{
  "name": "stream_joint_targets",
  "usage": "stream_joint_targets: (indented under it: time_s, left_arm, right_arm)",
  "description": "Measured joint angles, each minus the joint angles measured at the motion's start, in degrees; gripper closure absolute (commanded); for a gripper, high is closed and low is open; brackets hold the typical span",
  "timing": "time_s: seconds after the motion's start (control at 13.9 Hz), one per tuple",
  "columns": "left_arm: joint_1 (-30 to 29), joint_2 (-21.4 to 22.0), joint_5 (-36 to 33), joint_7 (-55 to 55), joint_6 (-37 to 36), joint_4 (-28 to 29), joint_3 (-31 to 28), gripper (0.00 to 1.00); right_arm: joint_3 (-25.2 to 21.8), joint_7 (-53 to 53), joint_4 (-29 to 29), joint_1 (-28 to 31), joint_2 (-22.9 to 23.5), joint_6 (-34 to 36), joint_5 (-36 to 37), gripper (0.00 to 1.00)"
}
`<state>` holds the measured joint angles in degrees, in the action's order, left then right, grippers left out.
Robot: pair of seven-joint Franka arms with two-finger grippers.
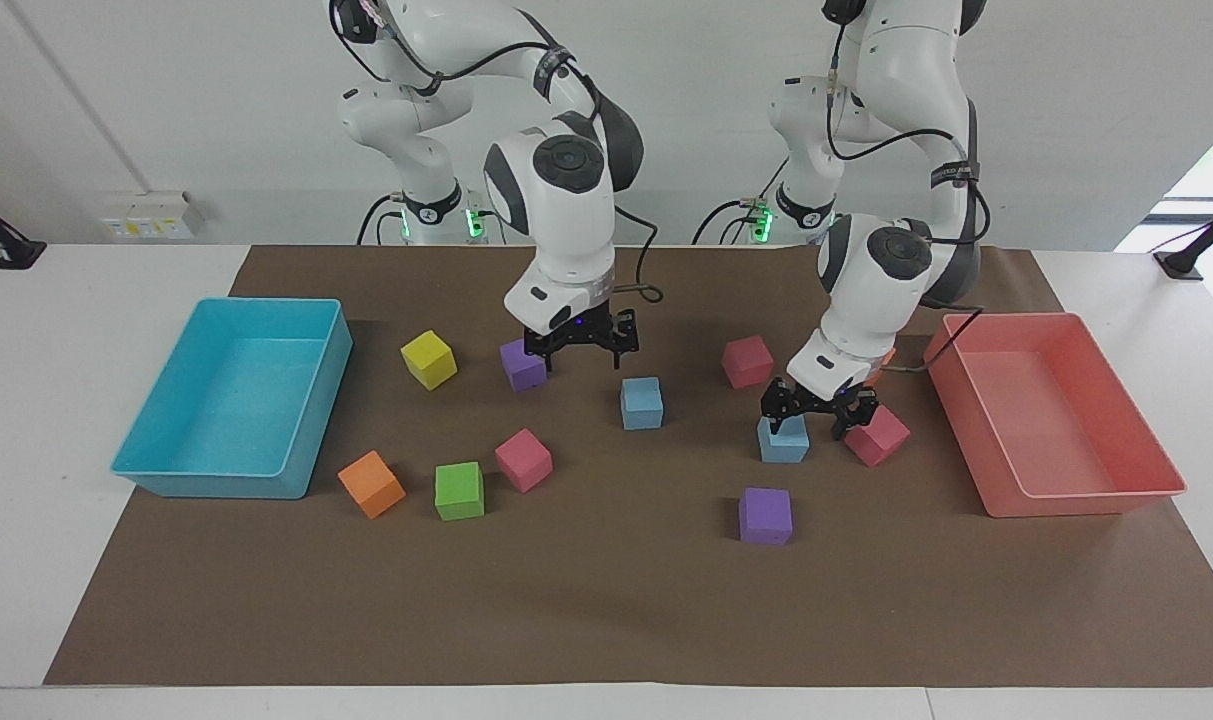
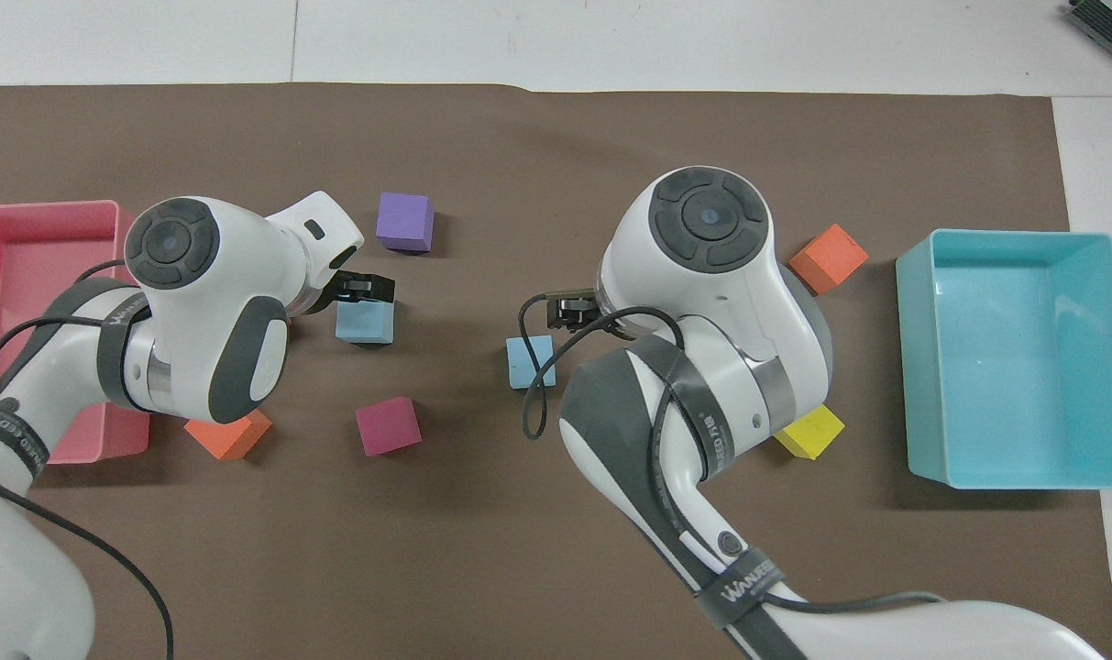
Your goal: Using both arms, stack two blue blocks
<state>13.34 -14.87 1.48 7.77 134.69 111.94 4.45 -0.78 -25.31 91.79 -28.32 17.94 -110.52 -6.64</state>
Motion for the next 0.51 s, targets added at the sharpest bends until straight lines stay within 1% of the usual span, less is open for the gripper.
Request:
stream_joint_targets:
  time_s: [0.14, 0.29, 0.51]
  left_arm:
    - [0.15, -0.63, 0.0, 0.05, 0.83, 0.6, 0.02, 0.0]
    - [0.19, -0.73, -0.01, 0.05, 0.96, 1.21, 0.01, 0.0]
    - [0.51, -0.73, -0.01, 0.05, 1.06, 1.89, 0.0, 0.0]
  right_arm:
    - [-0.03, 6.48, 1.96, 1.69, 0.02, -2.48, -6.38, 0.0]
    - [-0.03, 9.68, 3.93, 3.36, 0.02, -4.68, -9.48, 0.0]
    - [-0.04, 15.57, 5.68, 4.69, 0.27, -5.41, -15.4, 0.0]
